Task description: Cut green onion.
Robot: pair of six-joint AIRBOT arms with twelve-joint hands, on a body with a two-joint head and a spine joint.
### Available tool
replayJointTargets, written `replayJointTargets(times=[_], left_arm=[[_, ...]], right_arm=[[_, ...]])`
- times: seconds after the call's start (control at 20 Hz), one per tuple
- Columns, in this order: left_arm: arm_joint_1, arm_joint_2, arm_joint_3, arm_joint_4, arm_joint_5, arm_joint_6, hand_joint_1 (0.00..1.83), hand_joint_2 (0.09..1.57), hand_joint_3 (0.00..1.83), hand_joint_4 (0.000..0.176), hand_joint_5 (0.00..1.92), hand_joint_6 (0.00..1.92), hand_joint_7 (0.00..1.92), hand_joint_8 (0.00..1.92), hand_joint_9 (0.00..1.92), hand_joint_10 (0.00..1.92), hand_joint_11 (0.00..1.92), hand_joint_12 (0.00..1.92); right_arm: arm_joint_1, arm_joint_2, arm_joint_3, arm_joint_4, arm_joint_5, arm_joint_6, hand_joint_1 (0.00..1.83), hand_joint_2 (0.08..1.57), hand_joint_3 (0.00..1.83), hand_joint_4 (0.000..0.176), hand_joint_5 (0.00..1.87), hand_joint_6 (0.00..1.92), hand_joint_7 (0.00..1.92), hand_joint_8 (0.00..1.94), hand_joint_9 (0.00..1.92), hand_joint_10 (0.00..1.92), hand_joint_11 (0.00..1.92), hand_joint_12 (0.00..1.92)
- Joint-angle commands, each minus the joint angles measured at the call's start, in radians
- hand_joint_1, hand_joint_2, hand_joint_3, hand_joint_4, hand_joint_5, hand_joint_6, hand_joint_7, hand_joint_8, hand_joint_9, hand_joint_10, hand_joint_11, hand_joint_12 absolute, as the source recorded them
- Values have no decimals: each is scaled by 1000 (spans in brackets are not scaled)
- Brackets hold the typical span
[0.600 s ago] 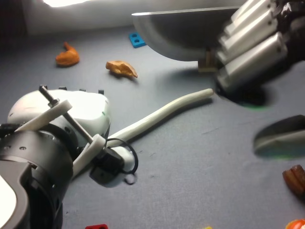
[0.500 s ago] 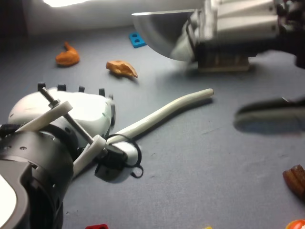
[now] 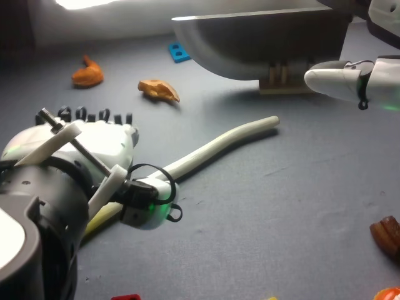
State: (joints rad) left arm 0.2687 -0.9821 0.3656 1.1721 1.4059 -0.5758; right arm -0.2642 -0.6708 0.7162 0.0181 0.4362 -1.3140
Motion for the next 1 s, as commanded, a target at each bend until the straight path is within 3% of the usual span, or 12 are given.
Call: replayJointTargets(times=[0.0, 0.15, 0.2, 0.3, 0.35, 0.4, 0.45, 0.6, 0.7, 0.8, 0.95], left_arm=[[-9, 0, -5, 76, 74, -11, 221, 1286, 0, 41, 121, 0, 79, 0, 43, 1, 0, 253], [-8, -2, -14, 43, 145, -92, 102, 1309, 9, 45, 90, 3, 77, 0, 46, 1, 0, 246], [-6, -4, -18, 39, 173, -114, 152, 1300, 3, 38, 132, 12, 114, 6, 75, 9, 0, 275], [1, -4, -20, 39, 184, -115, 154, 1298, 2, 34, 175, 13, 135, 3, 93, 8, 0, 323], [7, -4, -22, 40, 187, -115, 149, 1299, 2, 34, 176, 12, 135, 3, 93, 8, 0, 323], [19, -4, -26, 42, 191, -127, 201, 1292, 0, 34, 187, 11, 149, 4, 123, 14, 0, 402], [35, -4, -29, 47, 192, -156, 226, 1288, 0, 38, 173, 4, 145, 1, 123, 11, 0, 410], [86, -5, -44, 58, 196, -222, 232, 1287, 0, 39, 170, 1, 144, 0, 123, 9, 0, 409], [113, -8, -43, 58, 214, -269, 231, 1287, 0, 39, 170, 1, 144, 0, 123, 9, 0, 408], [140, -24, -38, 58, 270, -339, 231, 1287, 0, 39, 170, 1, 144, 0, 123, 8, 0, 407], [164, -46, -33, 74, 274, -361, 231, 1287, 0, 39, 170, 1, 144, 0, 124, 8, 0, 406]], right_arm=[[15, 3, -5, 15, 122, -21, 110, 1260, 11, 0, 14, 6, 0, 0, 0, 0, 0, 0], [14, -1, 10, 111, 104, -73, 153, 1264, 10, 0, 31, 11, 0, 0, 0, 0, 0, 0], [18, -11, 35, 176, 66, -72, 203, 1219, 0, 0, 5, 1, 0, 0, 0, 0, 0, 0], [31, -37, 114, 321, 12, -62, 278, 1170, 0, 0, 0, 0, 0, 0, 0, 0, 0, 0], [30, -40, 128, 330, 19, -63, 289, 1165, 0, 0, 0, 0, 0, 0, 0, 0, 0, 0], [23, -40, 130, 329, 49, -75, 583, 1099, 0, 0, 0, 0, 0, 0, 0, 0, 0, 0], [16, -40, 130, 328, 76, -80, 715, 1079, 0, 0, 0, 0, 0, 0, 1, 0, 0, 0], [-16, -38, 132, 330, 152, -95, 750, 1072, 0, 0, 0, 0, 0, 0, 2, 1, 0, 0], [-44, -39, 138, 385, 214, -157, 750, 1071, 0, 0, 0, 0, 0, 0, 2, 1, 0, 0], [-64, -47, 170, 416, 222, -158, 750, 1070, 0, 0, 0, 0, 0, 0, 2, 1, 0, 0], [-65, -69, 223, 499, 202, -184, 751, 1069, 0, 0, 0, 0, 0, 0, 2, 1, 0, 0]])
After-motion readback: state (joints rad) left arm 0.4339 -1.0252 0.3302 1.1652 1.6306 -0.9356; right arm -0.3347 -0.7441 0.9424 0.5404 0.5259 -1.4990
